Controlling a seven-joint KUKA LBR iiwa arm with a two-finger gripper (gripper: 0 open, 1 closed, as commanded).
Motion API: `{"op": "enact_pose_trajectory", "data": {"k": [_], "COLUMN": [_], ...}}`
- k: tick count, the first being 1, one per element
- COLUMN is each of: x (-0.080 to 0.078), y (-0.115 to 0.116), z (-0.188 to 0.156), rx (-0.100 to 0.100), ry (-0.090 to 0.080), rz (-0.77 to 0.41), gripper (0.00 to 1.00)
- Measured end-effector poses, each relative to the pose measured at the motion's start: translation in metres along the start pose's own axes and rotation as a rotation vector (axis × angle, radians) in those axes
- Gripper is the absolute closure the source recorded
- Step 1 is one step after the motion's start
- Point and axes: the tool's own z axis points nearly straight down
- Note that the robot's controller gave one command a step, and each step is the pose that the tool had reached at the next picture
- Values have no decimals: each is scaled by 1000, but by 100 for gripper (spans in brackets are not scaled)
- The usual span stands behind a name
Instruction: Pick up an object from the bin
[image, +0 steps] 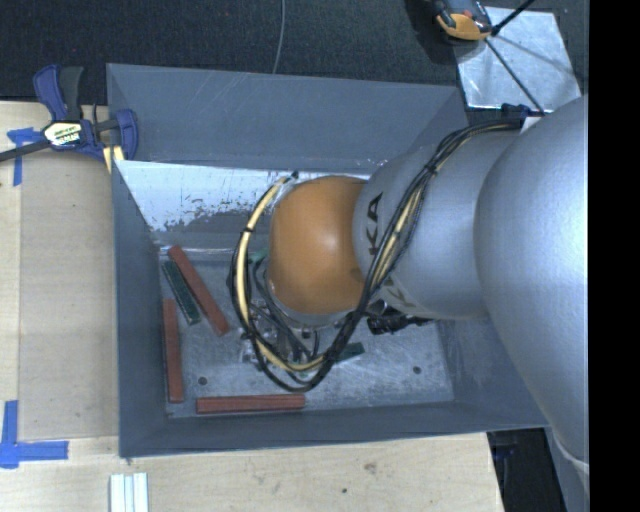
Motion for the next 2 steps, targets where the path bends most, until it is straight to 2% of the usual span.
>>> {"op": "enact_pose_trajectory", "data": {"k": [1, 2], "x": [3, -20], "y": [-12, -5], "z": [14, 7], "rx": [1, 2], "ry": [2, 3], "rz": [50, 171], "gripper": [100, 100]}}
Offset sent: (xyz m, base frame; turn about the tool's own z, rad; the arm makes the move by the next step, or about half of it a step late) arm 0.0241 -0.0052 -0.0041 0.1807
